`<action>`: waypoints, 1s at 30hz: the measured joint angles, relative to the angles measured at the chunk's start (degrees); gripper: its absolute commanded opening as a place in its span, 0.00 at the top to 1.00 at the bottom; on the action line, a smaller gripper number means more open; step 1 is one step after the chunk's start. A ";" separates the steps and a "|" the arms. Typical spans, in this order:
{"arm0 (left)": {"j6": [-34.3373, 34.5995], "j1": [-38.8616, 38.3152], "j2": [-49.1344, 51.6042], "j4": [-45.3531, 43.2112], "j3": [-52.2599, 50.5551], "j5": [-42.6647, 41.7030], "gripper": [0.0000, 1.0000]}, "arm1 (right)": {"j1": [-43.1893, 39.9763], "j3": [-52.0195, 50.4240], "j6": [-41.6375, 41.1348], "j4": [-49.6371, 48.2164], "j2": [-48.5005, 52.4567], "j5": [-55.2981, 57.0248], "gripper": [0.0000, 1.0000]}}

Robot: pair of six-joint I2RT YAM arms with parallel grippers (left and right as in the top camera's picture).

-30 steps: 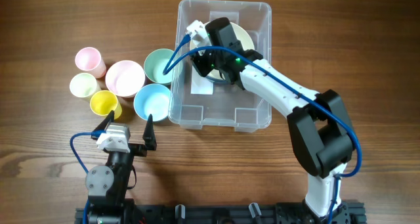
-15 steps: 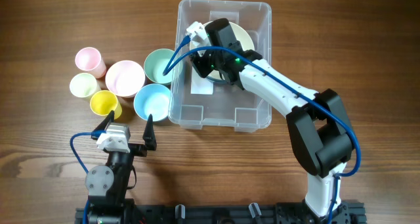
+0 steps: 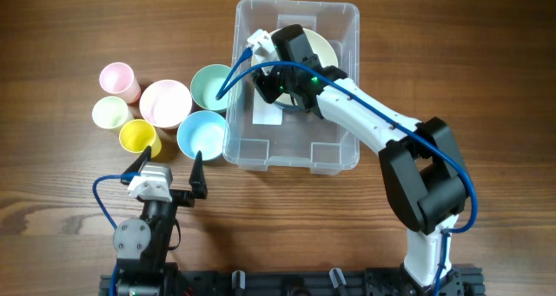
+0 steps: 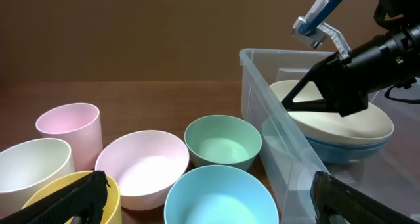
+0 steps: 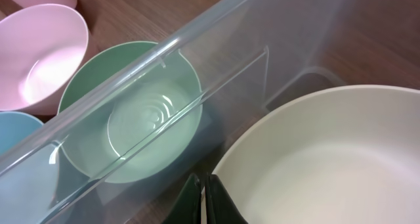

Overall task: Pack container
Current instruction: 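Press the right gripper on the stacked bowls to settle them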

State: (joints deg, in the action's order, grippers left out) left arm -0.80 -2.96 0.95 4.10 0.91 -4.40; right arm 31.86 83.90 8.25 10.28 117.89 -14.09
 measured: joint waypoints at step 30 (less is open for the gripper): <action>0.00 0.00 0.00 0.00 0.00 0.00 0.00 | -0.02 0.00 0.00 2.08 0.04 0.17 0.96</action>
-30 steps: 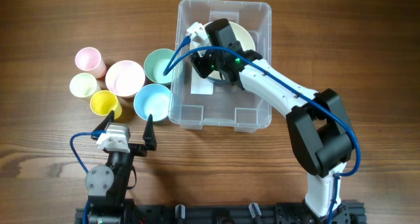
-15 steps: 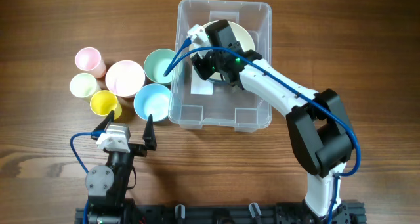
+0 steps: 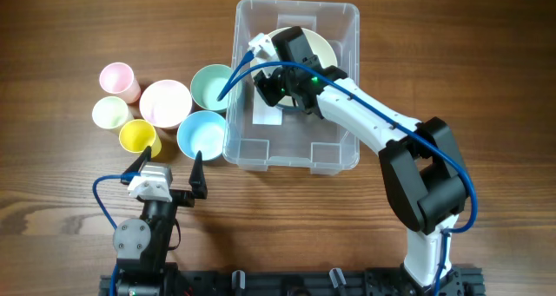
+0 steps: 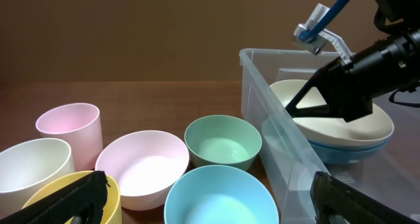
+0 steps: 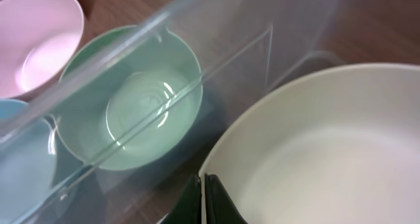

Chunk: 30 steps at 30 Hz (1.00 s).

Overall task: Pack container
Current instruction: 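Press the right gripper on the stacked bowls to settle them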

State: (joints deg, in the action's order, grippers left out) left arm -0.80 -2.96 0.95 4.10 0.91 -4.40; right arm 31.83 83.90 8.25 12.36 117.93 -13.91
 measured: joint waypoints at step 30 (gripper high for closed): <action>0.00 0.00 0.00 0.00 0.00 0.00 0.00 | -0.04 0.44 1.60 1.79 -0.02 -2.82 0.20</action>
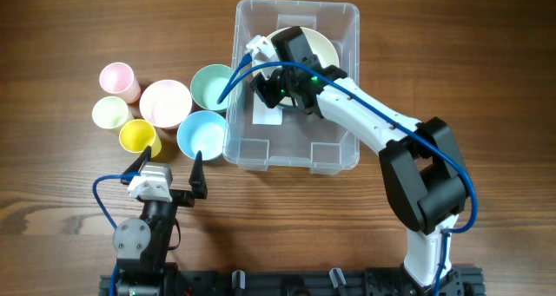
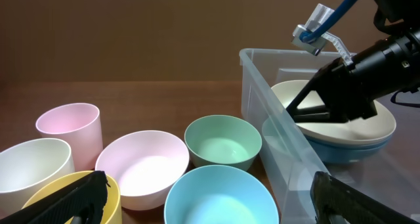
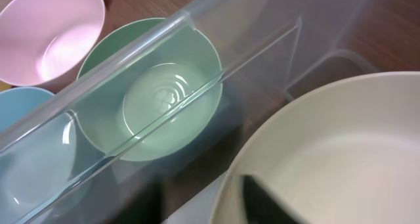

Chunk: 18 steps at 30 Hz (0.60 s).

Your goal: Pack container

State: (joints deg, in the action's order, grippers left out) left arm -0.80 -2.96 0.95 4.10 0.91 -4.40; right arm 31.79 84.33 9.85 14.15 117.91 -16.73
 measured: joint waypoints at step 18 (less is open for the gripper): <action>0.00 0.00 0.00 0.00 0.00 0.00 0.00 | -26.47 3.58 -11.15 18.23 -21.62 14.34 0.00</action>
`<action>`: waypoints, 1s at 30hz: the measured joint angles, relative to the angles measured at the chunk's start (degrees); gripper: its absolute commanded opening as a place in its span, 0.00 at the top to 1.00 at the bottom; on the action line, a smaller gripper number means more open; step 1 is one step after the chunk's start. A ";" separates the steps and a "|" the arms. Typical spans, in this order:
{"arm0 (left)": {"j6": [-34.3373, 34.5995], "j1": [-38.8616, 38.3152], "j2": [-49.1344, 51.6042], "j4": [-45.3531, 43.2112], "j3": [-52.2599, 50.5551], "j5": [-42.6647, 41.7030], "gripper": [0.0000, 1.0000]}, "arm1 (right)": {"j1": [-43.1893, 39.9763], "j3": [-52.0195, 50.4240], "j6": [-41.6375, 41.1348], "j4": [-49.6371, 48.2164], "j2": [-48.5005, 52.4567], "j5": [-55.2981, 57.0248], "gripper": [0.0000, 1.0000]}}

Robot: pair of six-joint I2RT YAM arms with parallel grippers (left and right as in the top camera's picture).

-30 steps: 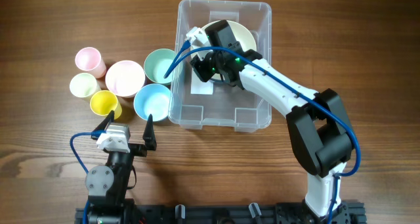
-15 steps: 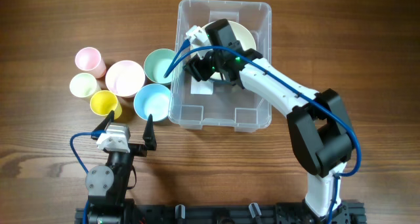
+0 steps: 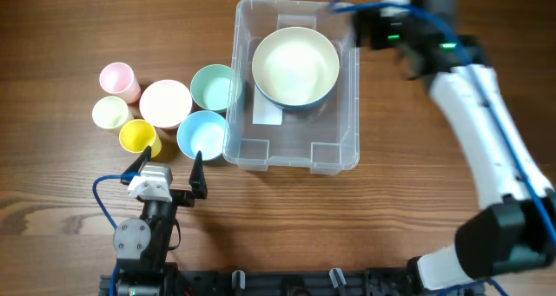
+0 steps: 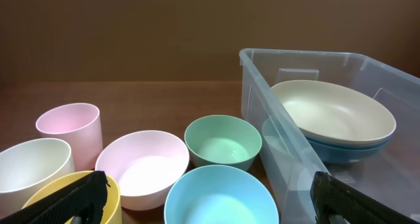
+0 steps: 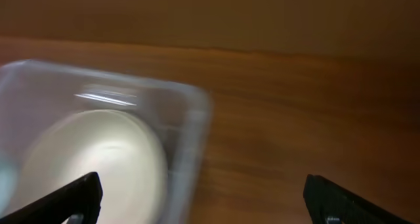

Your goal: Pack container

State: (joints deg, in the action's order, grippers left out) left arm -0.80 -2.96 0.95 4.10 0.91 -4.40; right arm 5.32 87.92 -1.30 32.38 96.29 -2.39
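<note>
The clear plastic container stands at the table's middle back. In it a cream bowl sits nested in a blue bowl; the cream bowl also shows blurred in the right wrist view. My right gripper hovers open and empty past the container's far right corner, its fingertips wide apart. My left gripper rests open near the front left, facing the loose dishes, with nothing between its fingers.
Left of the container stand a green bowl, a light blue bowl and a pink bowl. Further left are a pink cup, a cream cup and a yellow cup.
My right gripper was inside the container at the cream bowl's left rim with its fingers apart. It is now outside, above the far right corner. The cream bowl stays in the blue bowl.
My right gripper was shut on the cream bowl's left rim inside the container, and still so a second later. Then its fingers stood apart beside the rim. Now it is out of the container, and the bowl lies nested. The left arm has not moved.
</note>
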 measured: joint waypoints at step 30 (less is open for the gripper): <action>0.00 0.00 0.00 -7.89 -0.31 -0.90 0.00 | -13.66 -0.02 -1.07 7.96 0.15 5.46 0.00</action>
State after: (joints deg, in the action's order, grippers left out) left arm -0.80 -2.96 0.95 -3.79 0.60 -5.30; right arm -8.34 87.90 -2.37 40.34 96.44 3.07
